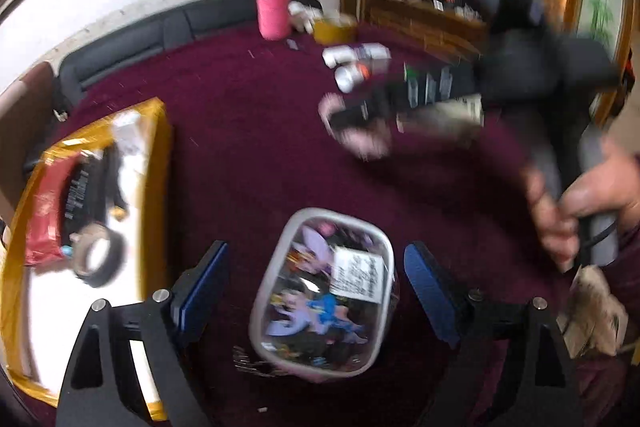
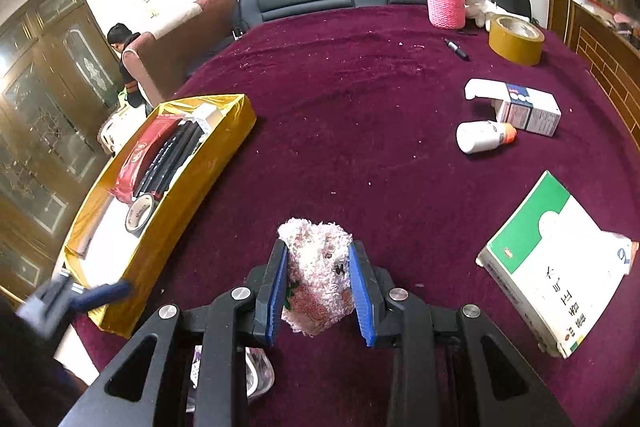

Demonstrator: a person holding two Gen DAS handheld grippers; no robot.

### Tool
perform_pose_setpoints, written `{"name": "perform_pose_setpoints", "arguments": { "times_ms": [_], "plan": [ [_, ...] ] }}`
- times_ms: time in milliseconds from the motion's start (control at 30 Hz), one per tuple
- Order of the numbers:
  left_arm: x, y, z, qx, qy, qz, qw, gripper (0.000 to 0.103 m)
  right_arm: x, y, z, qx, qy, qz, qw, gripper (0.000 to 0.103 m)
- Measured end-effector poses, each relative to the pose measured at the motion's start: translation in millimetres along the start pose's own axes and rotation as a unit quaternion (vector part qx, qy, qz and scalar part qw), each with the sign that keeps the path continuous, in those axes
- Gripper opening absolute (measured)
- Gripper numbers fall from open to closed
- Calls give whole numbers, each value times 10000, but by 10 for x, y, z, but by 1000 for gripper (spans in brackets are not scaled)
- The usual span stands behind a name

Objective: Organize objects
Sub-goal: 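Lower the clear pouch and pink ball into the gold box, opening both grippers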

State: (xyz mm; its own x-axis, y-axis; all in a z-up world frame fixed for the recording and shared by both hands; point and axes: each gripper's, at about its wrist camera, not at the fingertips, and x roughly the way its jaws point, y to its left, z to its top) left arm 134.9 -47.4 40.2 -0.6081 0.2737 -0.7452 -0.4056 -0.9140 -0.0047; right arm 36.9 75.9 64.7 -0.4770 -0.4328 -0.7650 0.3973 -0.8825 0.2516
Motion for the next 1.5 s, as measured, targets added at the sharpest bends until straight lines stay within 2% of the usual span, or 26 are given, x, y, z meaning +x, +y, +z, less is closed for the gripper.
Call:
{"name": "perform_pose_setpoints", "arguments": {
  "times_ms": [133,267,367,467,567,633,733,833,900,1000,1133,1333,1400,1500],
  "plan": [
    [331,-103,-111,34,454,170,9988,83,-34,-67,-35,157,7,155,9998,34],
    [119,85,-37,-472,108,-155,9987,82,-104,-71,-41,213,-54,279,9994,34],
    [-166,322,26,-950,-193,-430,9944,82,-164,-30,-7,200,-109,378,9990,34],
    [-508,622,88,-1303,-513,-474,9890,82,-235,76,71,143,-170,562,9982,34],
    [-870,979,100,-1588,-731,-217,9844,83,-284,269,193,55,-220,822,9964,34],
    [-1020,1234,89,-1648,-746,300,9830,83,-281,451,294,-25,-192,1111,9936,34],
    [-1086,1574,39,-1616,-557,1137,9787,83,-176,801,445,-139,8,1624,9866,35],
    [-972,1975,-81,-1784,-248,1592,9707,83,44,1177,538,-201,341,2094,9770,35],
    [-864,2196,-183,-1918,-58,1755,9656,83,254,1411,554,-226,570,2221,9731,35],
    [-734,2426,-327,-2124,152,1746,9613,83,615,1715,493,-204,976,2304,9680,35],
    [-644,2563,-425,-2063,257,1876,9600,83,1005,2027,425,-264,1341,2263,9644,35],
    [-597,2547,-449,-2100,144,1772,9614,82,1280,2300,381,-443,1489,2093,9654,36],
    [-622,2573,-476,-2181,60,1644,9620,83,1311,2301,404,-484,1435,1955,9689,36],
    [-652,2587,-487,-2253,15,1574,9615,84,1364,2270,428,-387,1473,1965,9686,37]
  ]
}}
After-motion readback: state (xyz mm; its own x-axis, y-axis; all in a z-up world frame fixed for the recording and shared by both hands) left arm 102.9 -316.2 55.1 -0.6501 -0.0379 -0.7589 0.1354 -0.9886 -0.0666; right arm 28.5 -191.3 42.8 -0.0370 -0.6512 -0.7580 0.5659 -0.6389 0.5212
